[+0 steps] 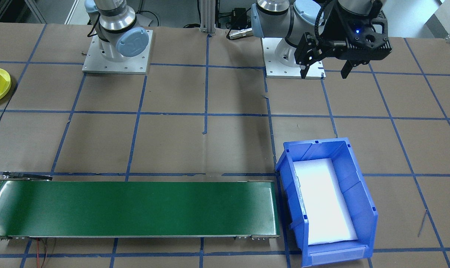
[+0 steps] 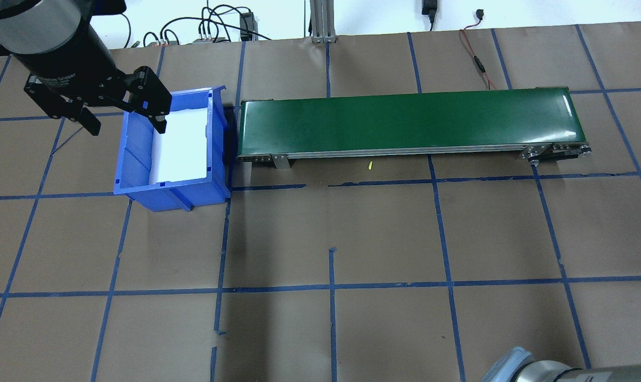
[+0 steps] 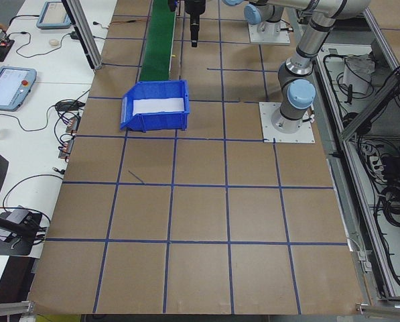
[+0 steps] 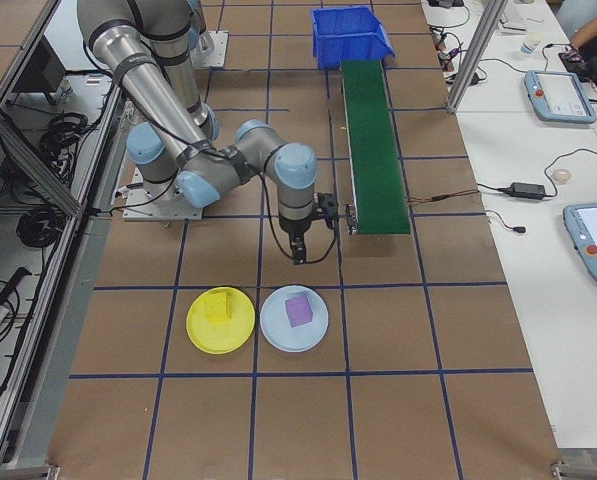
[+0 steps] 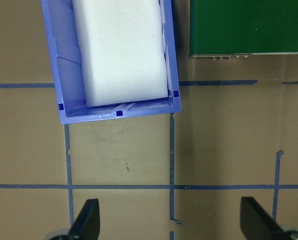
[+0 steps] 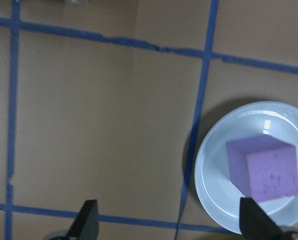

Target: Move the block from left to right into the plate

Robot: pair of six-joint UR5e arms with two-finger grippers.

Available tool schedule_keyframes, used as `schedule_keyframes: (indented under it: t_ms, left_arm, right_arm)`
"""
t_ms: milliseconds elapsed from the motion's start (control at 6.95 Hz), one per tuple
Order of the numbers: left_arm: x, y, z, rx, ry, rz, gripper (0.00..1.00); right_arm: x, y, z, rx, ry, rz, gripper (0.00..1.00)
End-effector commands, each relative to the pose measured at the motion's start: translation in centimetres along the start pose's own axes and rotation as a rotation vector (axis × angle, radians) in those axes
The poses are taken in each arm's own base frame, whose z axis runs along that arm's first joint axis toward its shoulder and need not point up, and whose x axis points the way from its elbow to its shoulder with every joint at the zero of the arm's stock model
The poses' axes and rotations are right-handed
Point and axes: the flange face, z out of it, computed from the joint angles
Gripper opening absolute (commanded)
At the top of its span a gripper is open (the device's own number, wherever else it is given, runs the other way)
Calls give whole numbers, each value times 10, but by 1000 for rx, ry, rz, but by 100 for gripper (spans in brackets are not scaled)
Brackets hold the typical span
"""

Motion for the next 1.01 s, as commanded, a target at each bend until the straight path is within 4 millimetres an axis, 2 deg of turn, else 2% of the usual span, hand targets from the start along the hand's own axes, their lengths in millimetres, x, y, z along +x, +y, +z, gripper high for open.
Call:
schedule_keyframes:
  t_ms: [0,288,431,575,863]
  left_arm:
    - [0,0,0,0,0,-1,100]
    - [0,0,0,0,-1,-1,100]
    - [0,0,0,0,0,-1,100]
    - [0,0,0,0,-1,-1,100]
    - [0,0,0,0,-2,-1,100]
  right_arm:
    - [-135,-86,-54,51,34,63,100]
    - [-260,-86,-101,59,11,211,100]
    - [-307,-90,-113,67,5,216,100]
    - [-347,-91,-126,74,-10,244,100]
    - [-427,-81,-136,81,-32,274,100]
